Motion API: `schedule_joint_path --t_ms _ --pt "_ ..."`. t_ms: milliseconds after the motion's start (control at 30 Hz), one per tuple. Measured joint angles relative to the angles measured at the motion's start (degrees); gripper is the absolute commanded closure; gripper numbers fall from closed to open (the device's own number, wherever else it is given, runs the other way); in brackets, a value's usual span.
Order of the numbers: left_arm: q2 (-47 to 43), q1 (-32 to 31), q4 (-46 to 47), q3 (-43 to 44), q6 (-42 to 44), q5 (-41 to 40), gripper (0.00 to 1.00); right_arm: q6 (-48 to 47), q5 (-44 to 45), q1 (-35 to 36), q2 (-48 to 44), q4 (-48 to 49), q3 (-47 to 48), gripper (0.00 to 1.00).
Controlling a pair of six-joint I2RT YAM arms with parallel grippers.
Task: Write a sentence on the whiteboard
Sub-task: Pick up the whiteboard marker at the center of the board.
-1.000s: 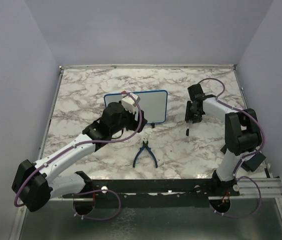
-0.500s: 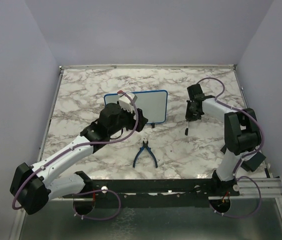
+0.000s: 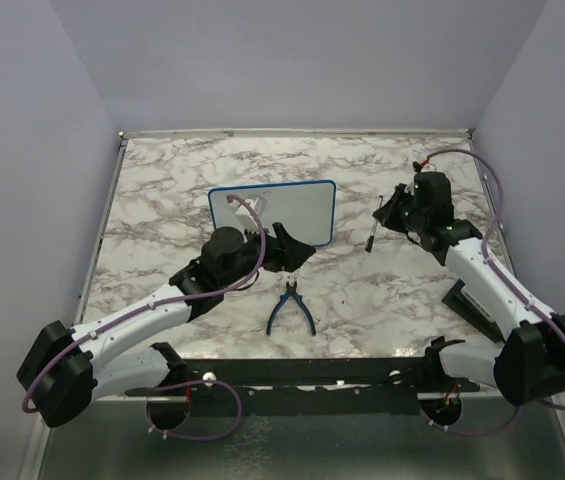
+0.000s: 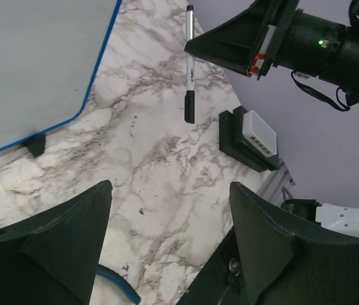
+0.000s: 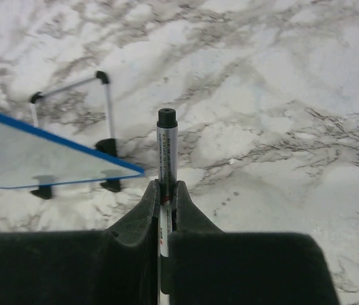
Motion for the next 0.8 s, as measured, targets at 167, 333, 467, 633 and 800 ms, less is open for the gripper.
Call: schedule_joint_path --t_ms 167,333,467,633,800 --pt "5.40 -3.28 3.23 1.92 -3.48 0.22 0.21 3.10 -3.82 0.66 -9.42 3.67 -1.95 0.99" --pt "12.79 -8.04 7.21 7.43 -4.11 0.52 0.20 4.87 -8.94 1.03 -15.50 7.85 -3.15 0.99" --pt "17.20 -9.03 10.73 10.93 -4.35 1.57 0.20 6.16 -13.73 1.27 -19.43 12.50 -5.05 0.99" --pt "20.55 -9.16 12.87 13.64 -3.78 1.92 0.27 7.04 -17.81 1.29 -21.99 16.72 -6.14 0.99" --pt "23.15 -9.29 13.40 16.09 -2.89 2.64 0.53 8.04 -20.79 1.29 -23.43 19.78 -7.34 0.99"
